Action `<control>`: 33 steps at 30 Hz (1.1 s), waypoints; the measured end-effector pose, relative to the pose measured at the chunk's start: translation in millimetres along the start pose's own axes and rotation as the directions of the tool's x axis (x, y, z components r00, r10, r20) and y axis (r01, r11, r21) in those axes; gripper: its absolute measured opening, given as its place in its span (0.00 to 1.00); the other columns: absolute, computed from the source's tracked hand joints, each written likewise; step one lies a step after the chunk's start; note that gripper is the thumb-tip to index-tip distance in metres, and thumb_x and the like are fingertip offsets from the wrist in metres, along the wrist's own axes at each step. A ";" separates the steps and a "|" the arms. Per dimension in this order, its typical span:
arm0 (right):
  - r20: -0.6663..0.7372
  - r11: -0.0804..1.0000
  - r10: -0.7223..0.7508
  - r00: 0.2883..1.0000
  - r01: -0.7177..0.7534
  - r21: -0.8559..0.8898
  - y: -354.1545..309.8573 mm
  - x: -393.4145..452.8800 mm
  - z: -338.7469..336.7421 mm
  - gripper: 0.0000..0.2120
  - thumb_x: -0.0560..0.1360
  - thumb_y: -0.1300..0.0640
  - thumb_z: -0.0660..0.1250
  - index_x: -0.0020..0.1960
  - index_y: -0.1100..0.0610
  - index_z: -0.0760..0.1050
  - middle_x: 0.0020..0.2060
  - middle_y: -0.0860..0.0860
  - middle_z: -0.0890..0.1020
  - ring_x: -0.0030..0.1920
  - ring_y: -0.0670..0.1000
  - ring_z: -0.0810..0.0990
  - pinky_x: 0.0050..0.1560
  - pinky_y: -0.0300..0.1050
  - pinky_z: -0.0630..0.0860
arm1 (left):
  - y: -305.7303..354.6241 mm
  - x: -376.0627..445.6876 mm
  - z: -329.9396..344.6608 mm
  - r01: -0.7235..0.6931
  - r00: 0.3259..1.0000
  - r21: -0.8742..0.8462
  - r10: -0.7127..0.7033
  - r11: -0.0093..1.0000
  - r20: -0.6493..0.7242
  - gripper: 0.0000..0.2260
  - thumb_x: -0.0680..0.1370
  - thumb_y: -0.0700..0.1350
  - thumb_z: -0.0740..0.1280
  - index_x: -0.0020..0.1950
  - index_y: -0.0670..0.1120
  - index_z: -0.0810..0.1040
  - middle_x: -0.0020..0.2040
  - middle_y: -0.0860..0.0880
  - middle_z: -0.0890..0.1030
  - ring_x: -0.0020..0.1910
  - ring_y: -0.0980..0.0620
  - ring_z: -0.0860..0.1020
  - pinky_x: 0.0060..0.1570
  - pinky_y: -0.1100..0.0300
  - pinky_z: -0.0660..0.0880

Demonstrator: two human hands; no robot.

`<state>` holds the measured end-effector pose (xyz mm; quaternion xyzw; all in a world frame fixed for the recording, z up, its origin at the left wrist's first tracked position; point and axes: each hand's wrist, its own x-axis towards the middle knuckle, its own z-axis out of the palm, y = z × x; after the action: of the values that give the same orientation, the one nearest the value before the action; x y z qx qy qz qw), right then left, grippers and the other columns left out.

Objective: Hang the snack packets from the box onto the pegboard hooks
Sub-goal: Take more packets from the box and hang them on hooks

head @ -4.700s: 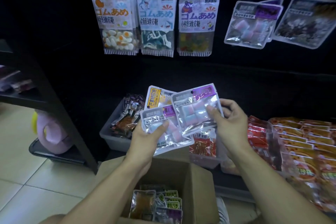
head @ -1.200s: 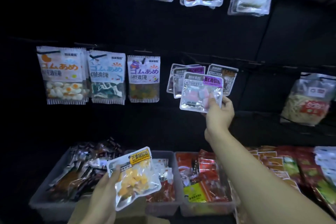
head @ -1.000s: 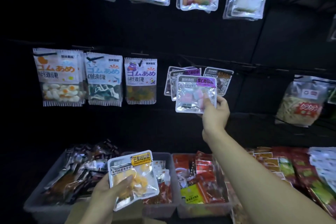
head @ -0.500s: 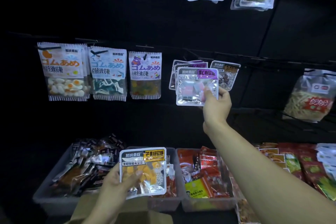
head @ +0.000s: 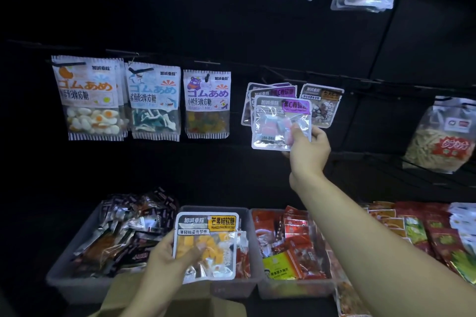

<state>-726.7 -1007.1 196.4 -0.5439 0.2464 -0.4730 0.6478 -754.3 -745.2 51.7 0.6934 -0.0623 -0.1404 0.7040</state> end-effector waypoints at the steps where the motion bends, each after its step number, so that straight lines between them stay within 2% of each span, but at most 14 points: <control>1: 0.000 1.000 0.010 1.000 -0.010 -0.001 0.5 2.6 2.5 0.06 0.80 0.54 0.72 0.55 0.51 0.76 0.46 0.47 0.85 0.47 0.51 0.86 0.51 0.54 0.84 | 1.2 -0.7 0.3 -0.010 1.000 0.001 0.010 1.000 0.012 0.11 0.76 0.39 0.77 0.56 0.48 0.84 0.46 0.49 0.90 0.47 0.44 0.88 0.45 0.54 0.79; 4: 0.027 0.998 0.062 0.998 -0.061 -0.031 -2.4 19.3 16.8 0.06 0.80 0.54 0.72 0.54 0.50 0.76 0.50 0.49 0.84 0.49 0.51 0.85 0.51 0.53 0.86 | 0.9 -0.9 2.9 -0.016 1.000 0.006 0.016 1.000 0.018 0.12 0.75 0.38 0.77 0.57 0.46 0.84 0.46 0.51 0.90 0.43 0.48 0.89 0.42 0.55 0.80; 9: 0.113 0.971 0.206 0.972 -0.188 -0.147 -10.2 52.9 34.9 0.15 0.80 0.55 0.73 0.64 0.58 0.75 0.45 0.50 0.81 0.47 0.49 0.81 0.48 0.48 0.84 | 13.9 -12.4 2.8 -0.043 0.997 0.016 0.042 0.999 0.059 0.14 0.74 0.35 0.77 0.58 0.46 0.85 0.48 0.51 0.90 0.45 0.52 0.89 0.39 0.63 0.83; 13: 0.112 0.953 0.240 0.964 -0.212 -0.216 -7.3 62.0 30.4 0.27 0.75 0.56 0.76 0.72 0.59 0.73 0.62 0.52 0.79 0.50 0.52 0.79 0.58 0.54 0.83 | 31.2 -15.7 4.3 -0.080 0.996 -0.002 0.080 0.997 0.041 0.12 0.75 0.34 0.75 0.56 0.46 0.84 0.47 0.50 0.90 0.47 0.47 0.89 0.37 0.65 0.82; 15: 0.063 0.948 0.245 0.967 -0.226 -0.226 -3.8 57.8 20.9 0.30 0.76 0.54 0.76 0.74 0.57 0.71 0.66 0.54 0.78 0.58 0.57 0.80 0.65 0.59 0.79 | 45.0 -16.5 11.4 -0.107 0.993 0.003 0.107 0.994 0.057 0.11 0.77 0.36 0.75 0.57 0.46 0.84 0.48 0.50 0.90 0.46 0.47 0.89 0.36 0.65 0.82; 17: 0.048 0.938 0.271 0.961 -0.253 -0.236 -2.4 46.7 8.0 0.28 0.78 0.50 0.74 0.75 0.57 0.71 0.66 0.60 0.79 0.62 0.59 0.79 0.67 0.63 0.77 | 64.1 -18.9 23.3 -0.143 0.986 0.000 0.142 0.990 0.089 0.10 0.78 0.36 0.73 0.57 0.46 0.84 0.47 0.49 0.90 0.43 0.49 0.89 0.34 0.66 0.81; 18: 0.085 0.937 0.277 0.957 -0.249 -0.245 -6.2 36.6 0.3 0.25 0.80 0.49 0.71 0.73 0.58 0.73 0.62 0.63 0.80 0.59 0.58 0.79 0.66 0.64 0.78 | 75.2 -19.8 30.3 -0.165 0.982 -0.019 0.166 0.986 0.095 0.10 0.78 0.35 0.73 0.57 0.46 0.84 0.46 0.48 0.90 0.43 0.48 0.89 0.35 0.66 0.81; 20: 0.243 0.947 0.249 0.937 -0.182 -0.265 -17.3 8.5 -18.9 0.16 0.84 0.48 0.65 0.65 0.58 0.78 0.54 0.61 0.83 0.51 0.55 0.82 0.59 0.59 0.80 | 101.5 -21.7 45.4 -0.209 0.971 -0.060 0.214 0.976 0.103 0.09 0.79 0.35 0.73 0.56 0.47 0.85 0.46 0.47 0.90 0.45 0.46 0.89 0.38 0.62 0.82; 22: 0.418 0.970 0.135 0.898 -0.035 -0.240 -36.3 -20.4 -39.6 0.19 0.85 0.44 0.59 0.57 0.56 0.81 0.50 0.60 0.86 0.47 0.56 0.85 0.53 0.57 0.82 | 132.0 -24.1 59.7 -0.262 0.956 -0.086 0.270 0.961 0.110 0.08 0.80 0.37 0.72 0.55 0.49 0.85 0.47 0.47 0.90 0.45 0.48 0.88 0.44 0.56 0.82; 24: 0.534 0.983 -0.006 0.846 0.104 -0.154 -64.4 -39.6 -56.1 0.23 0.84 0.40 0.57 0.56 0.55 0.83 0.47 0.59 0.87 0.47 0.61 0.86 0.50 0.62 0.82 | 166.4 -25.9 73.4 -0.320 0.936 -0.131 0.334 0.938 0.111 0.07 0.82 0.38 0.70 0.56 0.49 0.84 0.47 0.47 0.90 0.43 0.52 0.88 0.46 0.55 0.81; 26: 0.584 0.971 -0.127 0.802 0.221 -0.092 -97.9 -44.9 -62.5 0.18 0.82 0.42 0.62 0.56 0.55 0.83 0.47 0.56 0.88 0.48 0.60 0.86 0.47 0.58 0.81 | 202.1 -26.2 85.8 -0.380 0.907 -0.159 0.401 0.911 0.127 0.07 0.83 0.39 0.69 0.58 0.47 0.84 0.48 0.48 0.90 0.44 0.55 0.88 0.43 0.61 0.81; 28: 0.617 0.947 -0.211 0.758 0.314 -0.062 -127.7 -41.3 -61.5 0.10 0.80 0.50 0.71 0.57 0.55 0.80 0.48 0.50 0.88 0.48 0.51 0.88 0.50 0.47 0.83 | 235.0 -22.4 97.1 -0.447 0.871 -0.174 0.472 0.877 0.139 0.07 0.84 0.39 0.68 0.60 0.45 0.83 0.50 0.47 0.90 0.46 0.54 0.88 0.41 0.67 0.81; 30: 0.610 0.933 -0.251 0.751 0.355 -0.052 -150.7 -33.5 -54.9 0.12 0.77 0.56 0.76 0.59 0.55 0.79 0.49 0.48 0.89 0.48 0.48 0.88 0.51 0.42 0.84 | 261.6 -16.9 106.9 -0.498 0.844 -0.159 0.519 0.852 0.136 0.08 0.84 0.39 0.68 0.61 0.45 0.83 0.51 0.47 0.90 0.48 0.51 0.88 0.44 0.65 0.82; 33: 0.575 0.935 -0.262 0.775 0.350 -0.046 -173.0 -23.9 -45.6 0.13 0.75 0.59 0.77 0.58 0.56 0.80 0.47 0.49 0.89 0.45 0.47 0.88 0.43 0.35 0.82 | 285.5 -10.9 112.3 -0.543 0.819 -0.133 0.558 0.829 0.134 0.09 0.84 0.37 0.68 0.62 0.45 0.82 0.53 0.46 0.90 0.49 0.49 0.88 0.48 0.60 0.84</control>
<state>-834.6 -1000.7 340.9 -0.7384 -0.0117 -0.3718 0.5625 -764.6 -850.1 340.1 0.5994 -0.3125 0.0090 0.7369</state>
